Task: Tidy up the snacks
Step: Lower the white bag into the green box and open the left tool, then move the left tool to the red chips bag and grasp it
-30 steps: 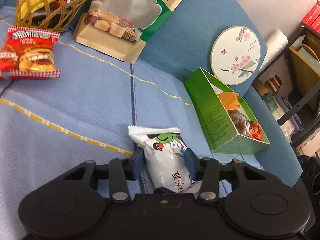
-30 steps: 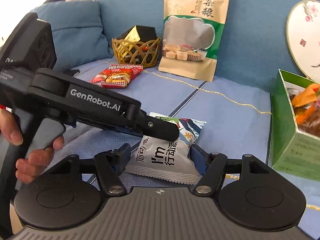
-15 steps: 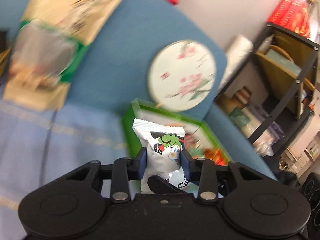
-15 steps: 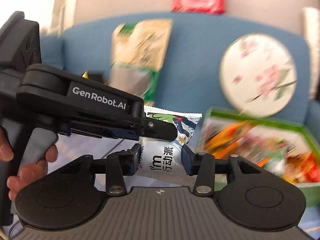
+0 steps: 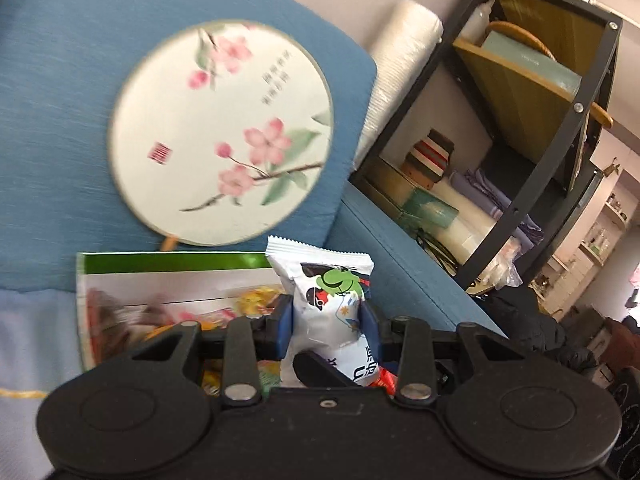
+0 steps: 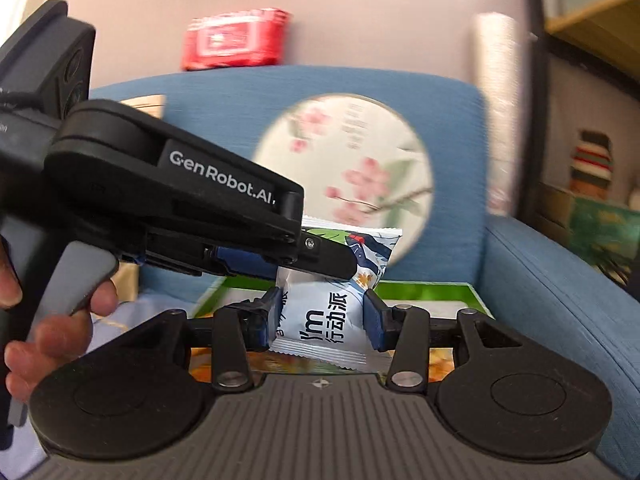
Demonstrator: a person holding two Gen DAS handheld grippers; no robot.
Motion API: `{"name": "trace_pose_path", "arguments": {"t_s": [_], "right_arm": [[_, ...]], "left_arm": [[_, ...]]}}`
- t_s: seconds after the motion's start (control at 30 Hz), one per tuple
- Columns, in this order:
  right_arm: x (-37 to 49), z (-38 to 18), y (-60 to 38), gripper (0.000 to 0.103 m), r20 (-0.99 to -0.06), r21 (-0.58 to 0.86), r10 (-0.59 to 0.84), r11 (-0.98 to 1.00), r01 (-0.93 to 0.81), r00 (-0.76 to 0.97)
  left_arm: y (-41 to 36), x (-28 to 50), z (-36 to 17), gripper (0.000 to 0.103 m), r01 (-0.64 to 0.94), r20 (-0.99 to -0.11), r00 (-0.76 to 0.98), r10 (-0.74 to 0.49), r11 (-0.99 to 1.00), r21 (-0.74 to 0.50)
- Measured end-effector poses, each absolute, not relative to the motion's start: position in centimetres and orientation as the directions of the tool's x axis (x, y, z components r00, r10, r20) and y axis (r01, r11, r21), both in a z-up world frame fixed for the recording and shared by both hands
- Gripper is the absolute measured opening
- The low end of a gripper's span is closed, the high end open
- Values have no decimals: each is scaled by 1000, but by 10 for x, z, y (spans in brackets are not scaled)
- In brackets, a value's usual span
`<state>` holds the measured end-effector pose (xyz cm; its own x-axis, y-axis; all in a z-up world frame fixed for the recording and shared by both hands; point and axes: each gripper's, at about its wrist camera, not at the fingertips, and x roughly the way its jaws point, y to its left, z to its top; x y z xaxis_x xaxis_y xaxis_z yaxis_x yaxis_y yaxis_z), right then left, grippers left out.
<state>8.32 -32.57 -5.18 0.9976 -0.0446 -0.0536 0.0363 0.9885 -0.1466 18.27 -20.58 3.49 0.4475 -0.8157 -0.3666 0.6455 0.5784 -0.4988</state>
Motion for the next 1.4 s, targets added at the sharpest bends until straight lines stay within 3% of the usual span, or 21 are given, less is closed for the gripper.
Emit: {"name": "trace_pose_path", "arguments": {"t_s": [0.03,0.07,0.1,0.13,0.17,0.23,0.43,0.73,0.97,1.07,1.17,1.37,1.4], "right_arm": [[88,-55,-325,75,-52,-169,-71,984,61,996],[93,-60,-324,75,-51,-202,-98,976,86,994],[97,-67,-322,77,-59,-239,-127,965,110,990],[102,-74,-321,89,-92,-278,-155,953,124,984],[104,-79,-320,94,-126,-309,-175,942,129,976],[96,-80,-313,103,-90,-357,-180,924,137,980],[66,-71,-293,103,-2,-365,-120,924,111,993],[49,-78,-247,103,-93,-309,114,941,-138,989],[45,-93,-213,103,-175,-215,267,929,-301,948],[44,-98,-204,103,-188,-228,272,923,-311,944],[48,-102,-202,103,-201,-219,272,924,-314,941],[55,-111,-204,103,-218,-220,257,927,-304,941],[57,-112,-204,103,-225,-214,259,928,-306,940]], "left_arm": [[-211,187,31,46,647,-371,439,-818,575,-501],[-213,190,28,58,647,-386,429,-817,576,-500],[-217,194,23,94,632,-419,433,-798,600,-490],[-219,195,20,103,612,-444,455,-772,633,-474],[-217,194,17,103,595,-451,487,-748,662,-456],[-207,188,16,103,578,-444,525,-726,687,-441],[-162,166,32,103,558,-433,563,-704,710,-430],[-74,122,30,103,436,-466,642,-608,790,-430],[24,110,19,103,219,-515,753,-411,893,-392],[71,115,15,103,73,-526,814,-246,942,-327],[116,126,7,103,-89,-541,832,-121,934,-347],[158,164,-18,103,-224,-615,788,-12,926,-305],[158,171,-22,95,-228,-636,772,3,935,-273]]}}
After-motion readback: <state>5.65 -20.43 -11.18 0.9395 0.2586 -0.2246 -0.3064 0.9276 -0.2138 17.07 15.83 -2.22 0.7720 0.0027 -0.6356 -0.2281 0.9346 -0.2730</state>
